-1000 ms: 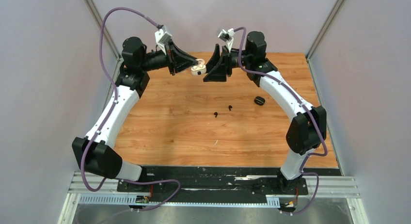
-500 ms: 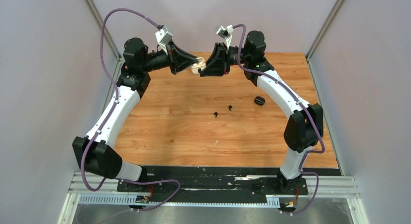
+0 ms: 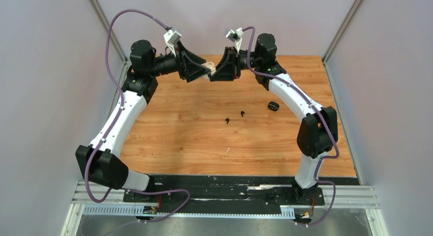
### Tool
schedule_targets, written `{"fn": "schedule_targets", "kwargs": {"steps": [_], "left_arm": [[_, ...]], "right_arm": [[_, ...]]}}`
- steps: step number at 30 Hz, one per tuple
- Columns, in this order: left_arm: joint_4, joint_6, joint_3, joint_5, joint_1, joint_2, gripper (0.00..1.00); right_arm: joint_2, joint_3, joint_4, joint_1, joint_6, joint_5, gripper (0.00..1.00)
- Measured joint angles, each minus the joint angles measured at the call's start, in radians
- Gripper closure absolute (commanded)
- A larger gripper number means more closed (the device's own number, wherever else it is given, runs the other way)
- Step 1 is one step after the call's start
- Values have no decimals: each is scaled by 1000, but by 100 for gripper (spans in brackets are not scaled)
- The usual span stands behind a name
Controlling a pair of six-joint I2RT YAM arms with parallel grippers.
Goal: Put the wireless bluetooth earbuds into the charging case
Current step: Close the charging case.
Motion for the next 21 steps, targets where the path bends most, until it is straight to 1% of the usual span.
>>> {"fn": "schedule_targets", "kwargs": {"steps": [6,11,15,21], "left_arm": [[-29,-52,6,64,4,9,24],[-40,-75,43,117,12,41,30],[-9,-103,55,162,19,59,33],[-3,-134,54,261,5,58,35]], "right_arm": [[4,0,-28,-1,-28,1,100],[4,3,-65,0,-66,-3,100],[4,3,-93,-1,-79,0,100],[24,6,-112,-1,-82,77,100]]}}
